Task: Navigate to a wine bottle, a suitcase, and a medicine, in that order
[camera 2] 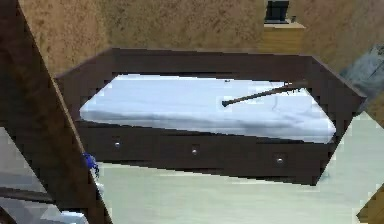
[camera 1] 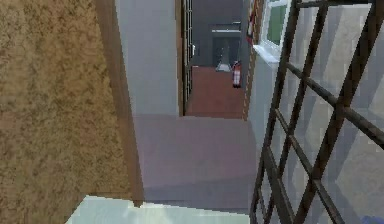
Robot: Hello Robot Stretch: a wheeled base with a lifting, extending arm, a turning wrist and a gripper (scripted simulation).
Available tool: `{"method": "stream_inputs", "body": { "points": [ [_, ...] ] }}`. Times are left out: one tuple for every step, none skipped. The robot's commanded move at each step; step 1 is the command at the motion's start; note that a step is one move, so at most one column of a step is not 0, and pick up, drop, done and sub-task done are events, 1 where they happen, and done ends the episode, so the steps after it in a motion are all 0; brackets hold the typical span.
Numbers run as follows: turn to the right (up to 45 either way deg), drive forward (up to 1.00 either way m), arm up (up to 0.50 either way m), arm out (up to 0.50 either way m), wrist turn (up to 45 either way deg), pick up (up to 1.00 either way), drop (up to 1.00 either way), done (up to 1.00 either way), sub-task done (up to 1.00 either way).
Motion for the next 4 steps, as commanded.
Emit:
{"method": "stream_inputs", "body": {
  "points": [
    [0.0,1.00,0.00,0.00,0.0,0.00,0.00,0.00,0.00],
    [-6.0,0.00,0.00,0.00,0.0,0.00,0.00,0.00,0.00],
    [0.0,0.25,0.00,0.00,0.0,0.00,0.00,0.00,0.00],
    [-27.0,0.00,0.00,0.00,0.0,0.00,0.00,0.00,0.00]
  ]
}}
